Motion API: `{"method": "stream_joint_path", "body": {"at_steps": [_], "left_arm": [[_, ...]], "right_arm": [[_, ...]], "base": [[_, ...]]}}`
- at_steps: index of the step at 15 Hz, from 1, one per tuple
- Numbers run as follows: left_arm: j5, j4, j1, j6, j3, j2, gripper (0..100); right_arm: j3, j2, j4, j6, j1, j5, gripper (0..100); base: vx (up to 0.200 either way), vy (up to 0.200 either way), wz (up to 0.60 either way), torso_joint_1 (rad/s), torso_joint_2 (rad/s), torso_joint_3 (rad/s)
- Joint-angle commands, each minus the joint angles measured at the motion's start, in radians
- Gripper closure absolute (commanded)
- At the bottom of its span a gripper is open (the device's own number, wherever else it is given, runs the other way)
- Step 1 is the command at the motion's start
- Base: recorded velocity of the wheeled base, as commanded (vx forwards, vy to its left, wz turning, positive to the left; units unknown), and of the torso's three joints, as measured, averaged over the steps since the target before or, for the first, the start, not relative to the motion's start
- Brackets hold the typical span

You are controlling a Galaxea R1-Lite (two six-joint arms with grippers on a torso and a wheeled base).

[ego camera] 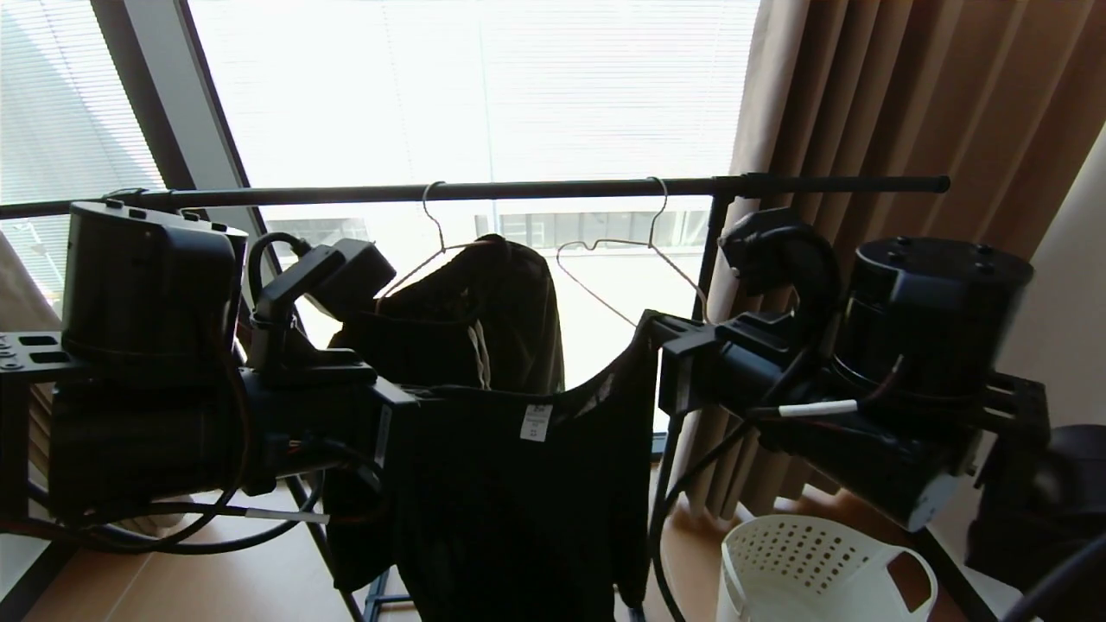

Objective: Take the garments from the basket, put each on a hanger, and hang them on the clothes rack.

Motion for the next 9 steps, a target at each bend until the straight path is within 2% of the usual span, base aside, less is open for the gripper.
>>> {"method": "stream_joint_path", "body": {"at_steps": [1,5,9], "left_arm": [[0.002,-0.002,0.009,-0.001,-0.039,0.028,100],[0.002,0.0,0.001,-0.001,-0.165,0.084,100],[0.0,0.0,-0.03,-0.001,-0.2,0.098,100]], "right_arm": [[0.105,-0.097,-0.002,0.0,0.006,-0.002,100],[0.207,-0.127,-0.003,0.0,0.085,-0.017,100],[0.261,-0.116,-0.008,0.003,0.122,-0.014,100]], "base": [[0.0,0.0,0.0,0.0,0.0,0.0],[0.0,0.0,0.0,0.0,0.0,0.0],[0.0,0.0,0.0,0.0,0.0,0.0]]}}
